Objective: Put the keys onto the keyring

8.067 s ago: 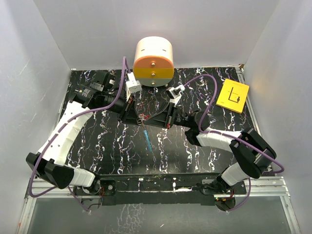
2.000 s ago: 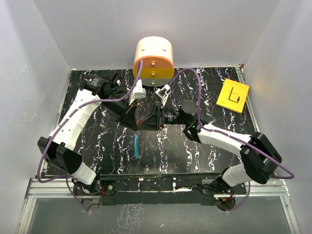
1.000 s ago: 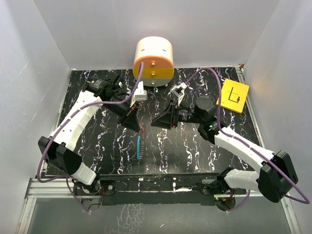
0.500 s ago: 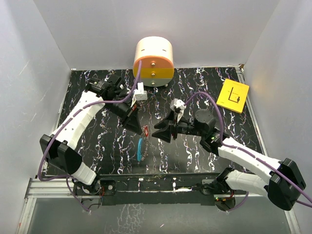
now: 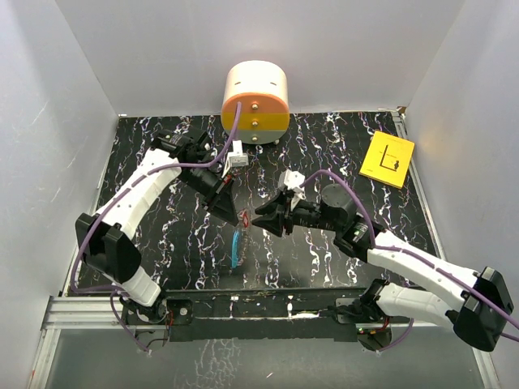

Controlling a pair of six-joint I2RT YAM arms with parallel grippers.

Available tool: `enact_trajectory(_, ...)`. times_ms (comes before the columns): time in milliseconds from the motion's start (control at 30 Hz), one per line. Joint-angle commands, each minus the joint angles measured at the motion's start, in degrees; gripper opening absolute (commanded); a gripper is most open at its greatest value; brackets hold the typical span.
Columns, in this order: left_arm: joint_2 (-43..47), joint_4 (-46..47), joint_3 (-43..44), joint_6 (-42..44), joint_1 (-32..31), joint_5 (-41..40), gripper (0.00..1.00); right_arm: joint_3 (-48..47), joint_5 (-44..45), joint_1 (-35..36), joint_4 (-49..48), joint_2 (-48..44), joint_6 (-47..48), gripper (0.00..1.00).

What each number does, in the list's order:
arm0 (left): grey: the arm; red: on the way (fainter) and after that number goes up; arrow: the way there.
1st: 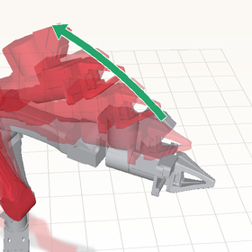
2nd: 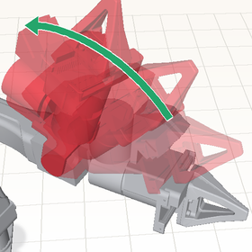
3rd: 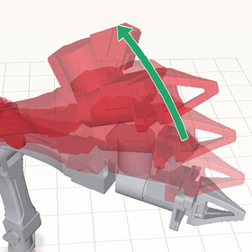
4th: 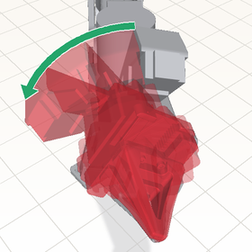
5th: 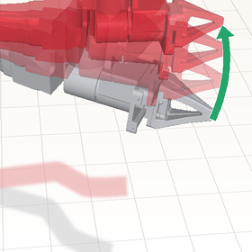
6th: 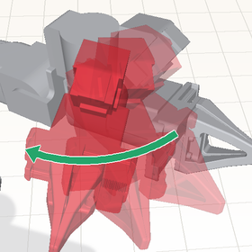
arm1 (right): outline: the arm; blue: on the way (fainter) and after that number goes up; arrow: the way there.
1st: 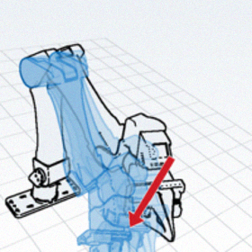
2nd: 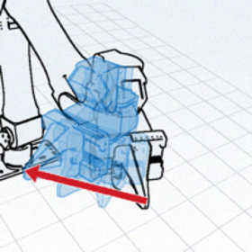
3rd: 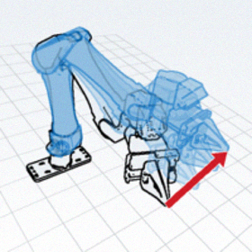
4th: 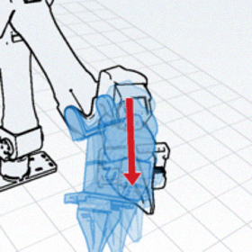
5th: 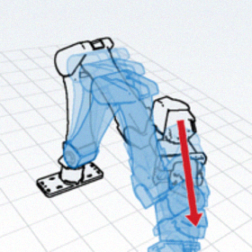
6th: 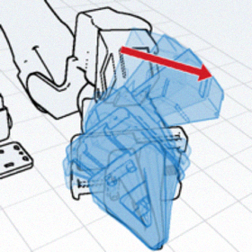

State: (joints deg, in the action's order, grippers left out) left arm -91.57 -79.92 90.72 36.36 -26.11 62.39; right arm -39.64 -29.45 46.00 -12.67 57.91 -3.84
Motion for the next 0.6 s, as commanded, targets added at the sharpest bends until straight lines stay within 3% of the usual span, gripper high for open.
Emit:
enact_trajectory(0, -0.5, -1.2, -0.3, -1.4, -0.3, 3.9, 0.0, -5.9, 2.4, 2.6, 1.2, 0.1, 4.1, 0.38)
enact_trajectory(567, -1.8, -1.2, -0.4, -3.4, -0.3, 3.8, 0.0, -10.5, 6.4, 6.7, 5.0, 4.3, 6.7, 0.3)
